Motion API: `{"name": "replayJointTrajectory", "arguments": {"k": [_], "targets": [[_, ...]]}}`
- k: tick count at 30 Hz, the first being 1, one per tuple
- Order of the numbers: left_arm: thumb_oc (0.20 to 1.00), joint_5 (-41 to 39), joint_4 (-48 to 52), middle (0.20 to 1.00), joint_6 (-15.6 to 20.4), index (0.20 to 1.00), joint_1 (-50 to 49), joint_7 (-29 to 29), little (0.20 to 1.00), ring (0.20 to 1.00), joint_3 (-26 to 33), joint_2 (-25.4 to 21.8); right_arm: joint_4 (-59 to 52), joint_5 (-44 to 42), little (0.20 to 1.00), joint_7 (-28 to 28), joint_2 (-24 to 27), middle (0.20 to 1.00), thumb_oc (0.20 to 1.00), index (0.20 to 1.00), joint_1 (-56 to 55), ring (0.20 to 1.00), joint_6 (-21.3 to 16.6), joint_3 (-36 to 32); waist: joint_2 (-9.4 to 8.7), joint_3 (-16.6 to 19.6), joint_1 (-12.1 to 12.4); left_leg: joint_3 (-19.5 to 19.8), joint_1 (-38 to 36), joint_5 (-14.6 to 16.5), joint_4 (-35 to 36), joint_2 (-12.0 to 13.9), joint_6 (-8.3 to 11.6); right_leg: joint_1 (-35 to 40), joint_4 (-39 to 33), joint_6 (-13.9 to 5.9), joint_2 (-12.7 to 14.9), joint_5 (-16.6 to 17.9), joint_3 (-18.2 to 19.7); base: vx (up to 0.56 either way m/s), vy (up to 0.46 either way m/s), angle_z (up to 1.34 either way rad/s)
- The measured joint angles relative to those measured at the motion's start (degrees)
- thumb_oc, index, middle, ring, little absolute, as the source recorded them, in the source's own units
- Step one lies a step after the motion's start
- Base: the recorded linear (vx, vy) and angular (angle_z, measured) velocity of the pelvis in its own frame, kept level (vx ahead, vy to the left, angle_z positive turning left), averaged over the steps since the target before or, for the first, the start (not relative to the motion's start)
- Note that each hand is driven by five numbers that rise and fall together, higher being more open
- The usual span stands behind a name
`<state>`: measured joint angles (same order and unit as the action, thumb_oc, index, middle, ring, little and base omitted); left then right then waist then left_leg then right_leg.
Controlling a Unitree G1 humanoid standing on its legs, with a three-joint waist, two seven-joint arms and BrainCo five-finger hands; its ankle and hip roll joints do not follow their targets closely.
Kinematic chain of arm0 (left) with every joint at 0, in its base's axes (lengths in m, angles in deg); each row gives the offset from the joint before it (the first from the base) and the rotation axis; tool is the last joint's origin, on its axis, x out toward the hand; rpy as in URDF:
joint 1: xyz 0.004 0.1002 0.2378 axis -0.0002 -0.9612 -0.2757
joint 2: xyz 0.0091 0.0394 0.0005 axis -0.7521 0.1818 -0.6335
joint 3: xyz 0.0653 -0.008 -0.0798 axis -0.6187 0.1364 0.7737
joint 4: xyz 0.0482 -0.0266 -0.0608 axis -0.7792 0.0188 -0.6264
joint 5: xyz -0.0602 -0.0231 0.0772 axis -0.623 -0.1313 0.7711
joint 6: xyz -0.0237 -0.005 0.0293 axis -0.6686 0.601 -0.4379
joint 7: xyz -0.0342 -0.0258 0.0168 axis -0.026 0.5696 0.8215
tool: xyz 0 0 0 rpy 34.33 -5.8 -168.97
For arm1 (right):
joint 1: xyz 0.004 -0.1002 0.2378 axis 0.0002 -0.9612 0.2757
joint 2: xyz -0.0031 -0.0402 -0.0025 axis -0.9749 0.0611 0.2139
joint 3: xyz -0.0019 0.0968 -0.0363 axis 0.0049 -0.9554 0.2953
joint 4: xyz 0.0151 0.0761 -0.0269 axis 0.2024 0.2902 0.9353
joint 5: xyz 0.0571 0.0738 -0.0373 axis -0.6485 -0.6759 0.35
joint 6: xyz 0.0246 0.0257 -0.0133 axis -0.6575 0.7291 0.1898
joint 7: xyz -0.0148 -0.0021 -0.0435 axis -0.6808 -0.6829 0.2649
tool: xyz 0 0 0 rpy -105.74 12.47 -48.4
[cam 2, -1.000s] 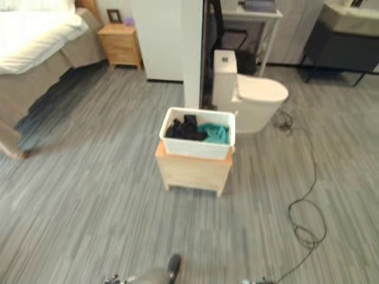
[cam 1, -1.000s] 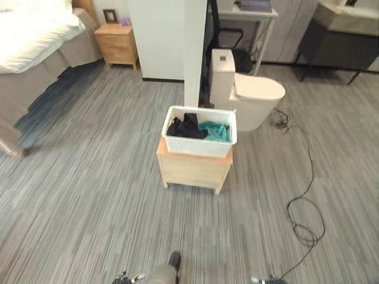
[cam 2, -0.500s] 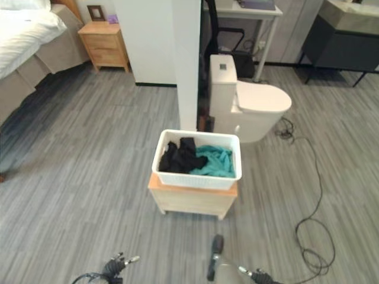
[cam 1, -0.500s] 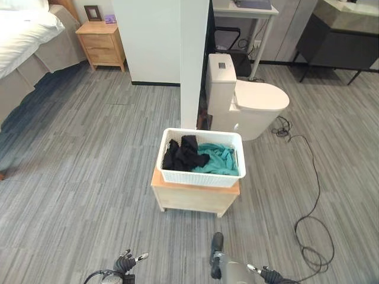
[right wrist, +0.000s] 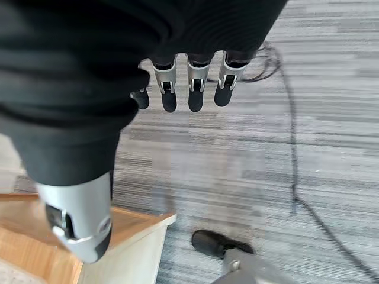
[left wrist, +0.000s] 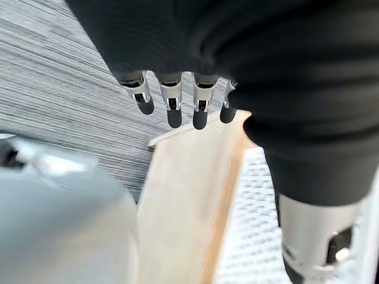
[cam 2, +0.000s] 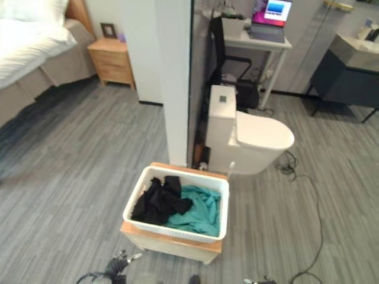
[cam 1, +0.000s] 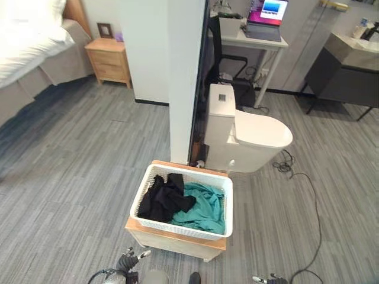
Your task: Grab the laundry basket,head to the washer,open it,put in the laundry and shut it.
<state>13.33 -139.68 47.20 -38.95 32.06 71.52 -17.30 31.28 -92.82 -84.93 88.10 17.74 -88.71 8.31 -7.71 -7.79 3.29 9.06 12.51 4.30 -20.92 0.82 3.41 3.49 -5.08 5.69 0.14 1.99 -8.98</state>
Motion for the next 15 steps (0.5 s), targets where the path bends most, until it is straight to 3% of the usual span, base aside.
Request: {"name": "replayJointTrajectory", "arguments": {"k": [1,2,4,8,9,10,12,15], "targets": [[1.000,-0.9,1.5,1.000,0.2,1.000,-0.9,0.3,1.000,1.000,0.5,0.8,0.0,-0.9,1.000,0.6,1.2,1.000,1.000,1.000,0.9,1.000,-0.2,-1.0,1.70,-1.0,0.1,0.0,-0.9,-1.0,8.4,1.0,1.16,0.8,0.0,-2.08,-0.5,-0.1,0.9,0.11,0.045,-0.63],[1.000,-1.4,1.9,1.000,0.2,1.000,-1.7,0.6,1.000,1.000,0.9,1.5,-0.1,-1.5,1.000,1.1,2.3,1.000,1.000,1.000,1.9,1.000,-0.5,-1.4,3.69,-1.6,0.2,-0.1,-1.7,-1.6,13.3,2.0,2.07,1.6,0.0,-2.03,-1.2,-0.1,1.5,0.16,0.069,-0.75],[1.000,-2.7,1.9,1.000,0.3,1.000,-4.8,1.8,1.000,1.000,1.4,2.5,-6.2,-3.7,1.000,2.7,4.4,1.000,1.000,1.000,0.4,1.000,-2.4,-1.3,8.18,-1.3,-0.2,-0.6,-4.5,-4.9,15.1,2.6,2.16,6.0,-0.4,-2.82,-2.7,-1.8,4.1,0.16,0.062,-0.80],[1.000,-4.2,-1.2,1.000,0.6,1.000,-5.2,2.2,1.000,1.000,3.6,1.5,-9.0,-5.1,1.000,2.8,3.2,1.000,1.000,1.000,-2.3,1.000,-2.5,-0.8,7.33,0.8,-0.8,-3.7,-10.0,-6.0,18.2,2.7,0.84,8.4,0.0,-4.20,-1.8,-4.3,4.9,0.11,0.039,-0.10],[1.000,-5.7,-2.0,1.000,0.4,1.000,-5.0,2.3,1.000,1.000,5.3,1.1,-9.1,-5.2,1.000,2.8,1.9,1.000,1.000,1.000,-2.6,1.000,-2.5,-0.8,5.17,1.4,-0.8,-3.9,-11.7,-8.3,21.0,1.5,-0.84,8.7,0.1,-4.89,-0.8,-4.5,5.2,0.08,0.024,0.07],[1.000,-6.4,-2.4,1.000,0.4,1.000,-5.3,2.3,1.000,1.000,6.3,0.9,-9.2,-5.2,1.000,2.8,1.2,1.000,1.000,1.000,-2.5,1.000,-2.6,-0.9,4.08,2.0,-0.6,-3.9,-12.4,-8.4,21.8,1.0,-0.98,8.9,0.1,-5.35,-0.2,-4.7,5.2,0.08,0.025,0.03],[1.000,-8.8,-3.0,1.000,0.3,1.000,-6.6,1.9,1.000,1.000,8.3,0.5,-11.9,-6.6,1.000,2.7,0.1,1.000,1.000,1.000,-2.8,1.000,-2.7,-1.5,3.04,2.6,0.0,-4.4,-13.9,-8.3,23.5,0.1,-1.29,9.6,0.0,-6.38,1.0,-5.4,5.2,0.07,0.015,-0.08],[1.000,-11.1,0.1,1.000,0.2,1.000,-10.8,1.9,1.000,1.000,10.7,0.5,-18.1,-10.4,1.000,2.6,-0.3,1.000,1.000,1.000,-3.1,1.000,-3.2,-3.4,2.92,3.0,0.9,-5.0,-16.4,-8.0,25.5,-1.5,-2.11,10.8,-0.5,-8.08,2.8,-6.8,5.2,0.05,0.005,-0.07]]}}
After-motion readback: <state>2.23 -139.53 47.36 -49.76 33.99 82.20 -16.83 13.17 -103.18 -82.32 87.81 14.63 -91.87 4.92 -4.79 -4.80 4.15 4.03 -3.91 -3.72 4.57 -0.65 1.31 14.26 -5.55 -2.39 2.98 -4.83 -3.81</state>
